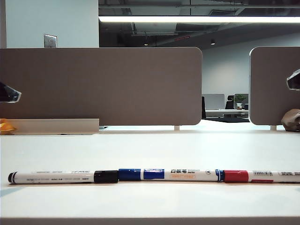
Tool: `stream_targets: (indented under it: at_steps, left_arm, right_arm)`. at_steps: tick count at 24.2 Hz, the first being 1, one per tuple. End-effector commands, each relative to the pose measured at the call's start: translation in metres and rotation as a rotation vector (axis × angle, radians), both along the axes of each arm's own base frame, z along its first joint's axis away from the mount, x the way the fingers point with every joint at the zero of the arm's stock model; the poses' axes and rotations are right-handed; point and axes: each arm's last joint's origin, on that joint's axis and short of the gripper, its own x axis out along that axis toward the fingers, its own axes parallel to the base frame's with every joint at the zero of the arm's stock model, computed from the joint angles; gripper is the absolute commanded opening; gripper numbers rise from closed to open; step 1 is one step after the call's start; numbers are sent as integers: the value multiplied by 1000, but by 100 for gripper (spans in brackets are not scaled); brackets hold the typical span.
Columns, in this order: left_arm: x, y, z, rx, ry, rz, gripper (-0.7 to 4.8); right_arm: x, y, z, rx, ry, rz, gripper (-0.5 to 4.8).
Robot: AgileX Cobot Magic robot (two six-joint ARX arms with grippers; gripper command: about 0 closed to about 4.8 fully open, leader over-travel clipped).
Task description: Pick up the markers one by one and line them up horizontally in a straight line on the table.
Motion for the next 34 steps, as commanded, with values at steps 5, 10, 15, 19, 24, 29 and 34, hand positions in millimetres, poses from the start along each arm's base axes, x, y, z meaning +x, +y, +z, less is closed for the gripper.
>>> stream_targets:
  at_steps: [5, 10, 15, 19, 24, 29, 34]
  left_arm:
    - [0, 0, 1, 0, -8, -3, -6]
    - [0, 0, 2, -3, -12, -3, -6]
    - [0, 0, 2, 11, -22, -6, -6]
    - [1, 1, 2, 75, -64, 2, -6]
    - [1, 0, -10, 85, -48, 2, -6]
    - [2, 1, -9, 59, -51, 34, -6]
    - [2, 2, -10, 70, -50, 73, -6]
  right_arm:
    - [4, 2, -9, 85, -31, -7, -6]
    - [4, 2, -7, 118, -37, -7, -1]
    - [4, 2, -7, 119, -34, 2, -1]
    - [4, 2, -7, 112, -38, -8, -1]
    - [3, 2, -18, 58, 52, -12, -1]
    - [4, -1, -21, 26, 74, -104, -1]
    - [6, -7, -23, -14, 57, -330, -1]
